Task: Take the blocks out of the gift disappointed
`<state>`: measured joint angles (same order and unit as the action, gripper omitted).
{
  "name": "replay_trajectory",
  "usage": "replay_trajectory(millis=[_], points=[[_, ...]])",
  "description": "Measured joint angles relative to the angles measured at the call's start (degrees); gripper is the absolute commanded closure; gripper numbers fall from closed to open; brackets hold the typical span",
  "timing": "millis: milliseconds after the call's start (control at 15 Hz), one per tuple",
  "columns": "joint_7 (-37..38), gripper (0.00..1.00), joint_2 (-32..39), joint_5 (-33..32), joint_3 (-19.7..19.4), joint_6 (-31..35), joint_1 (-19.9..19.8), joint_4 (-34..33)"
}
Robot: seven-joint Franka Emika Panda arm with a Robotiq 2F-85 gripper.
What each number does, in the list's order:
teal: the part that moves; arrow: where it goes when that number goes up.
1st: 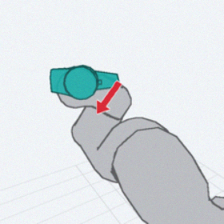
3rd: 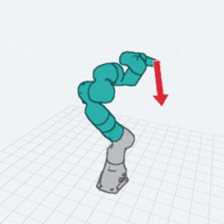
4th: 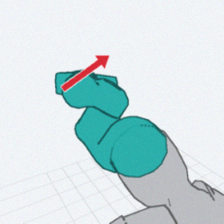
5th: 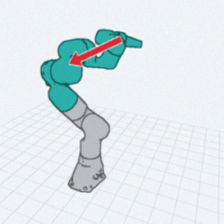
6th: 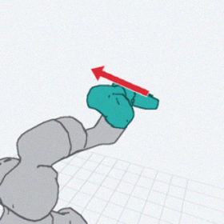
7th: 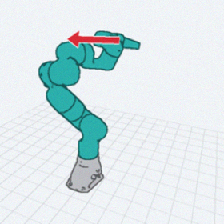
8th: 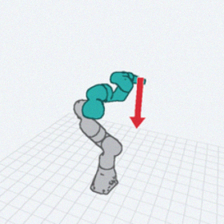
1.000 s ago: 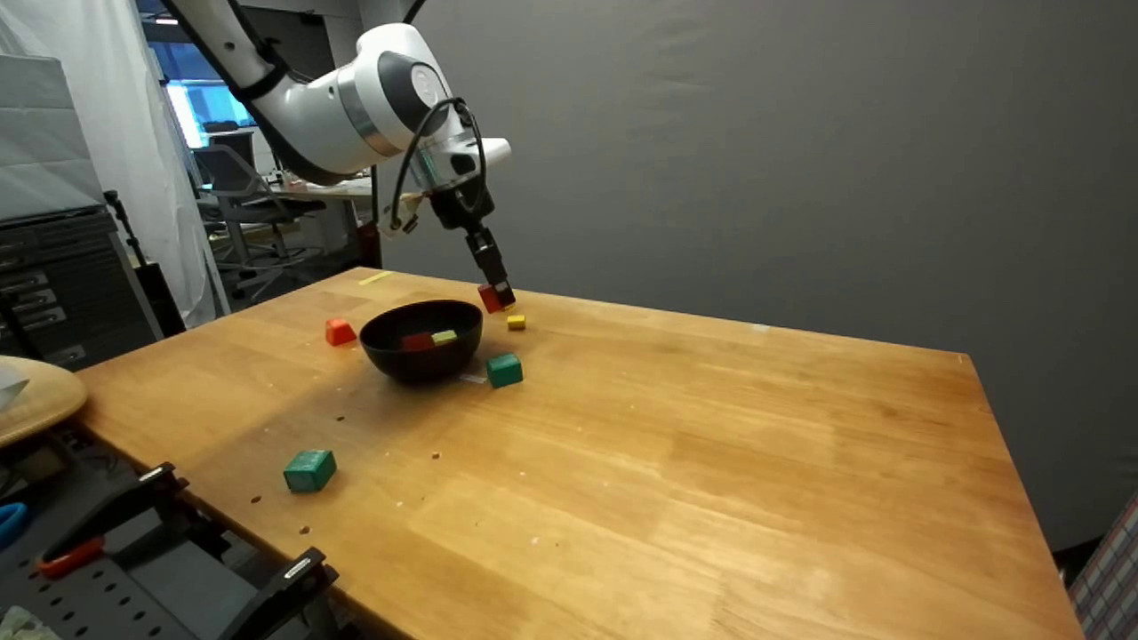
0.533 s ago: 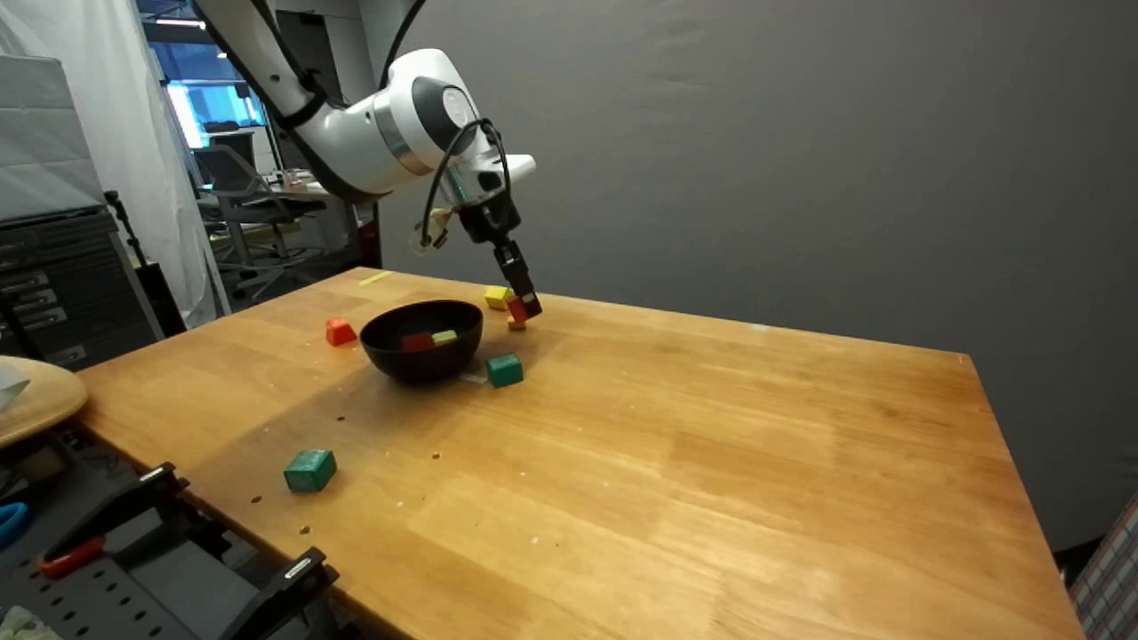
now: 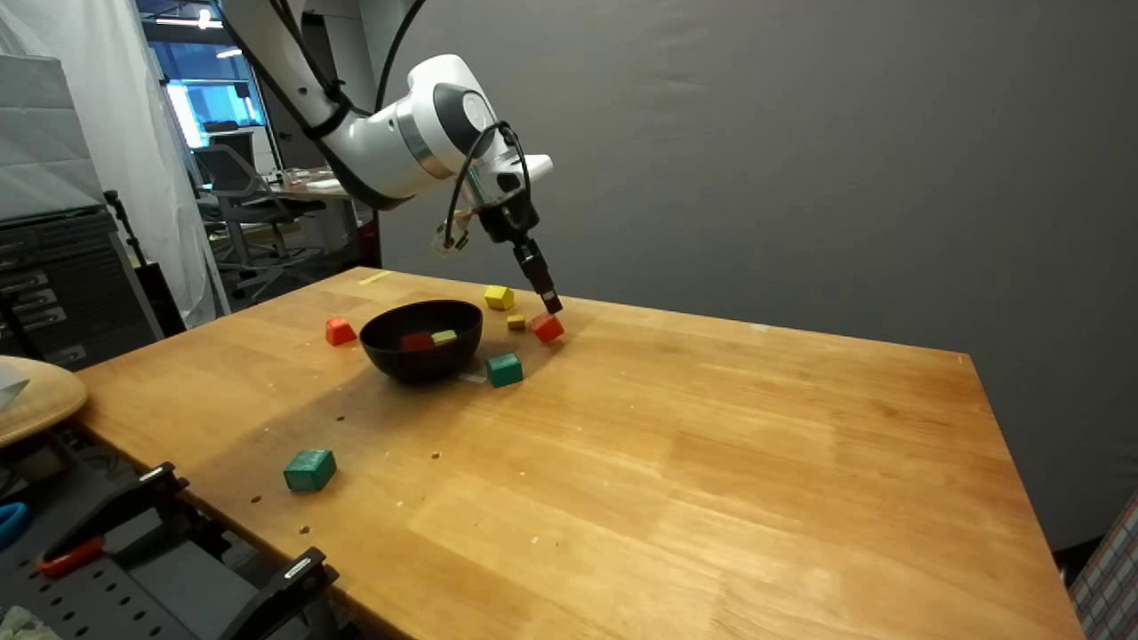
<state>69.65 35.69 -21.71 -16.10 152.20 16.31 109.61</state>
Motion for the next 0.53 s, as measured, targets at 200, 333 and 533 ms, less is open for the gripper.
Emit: replay_trajectory(millis=[200, 333, 533], points=[[-6.32, 0.01, -0.52, 0.07, 1.73, -0.56, -0.3, -0.15], [-12.08, 0.0, -2.72, 0.02, 3.1, -2.59, -0.28, 1.11], [-20.64, 0.0, -10.38, 0.01, 5.63, -5.88, -0.26, 6.88]])
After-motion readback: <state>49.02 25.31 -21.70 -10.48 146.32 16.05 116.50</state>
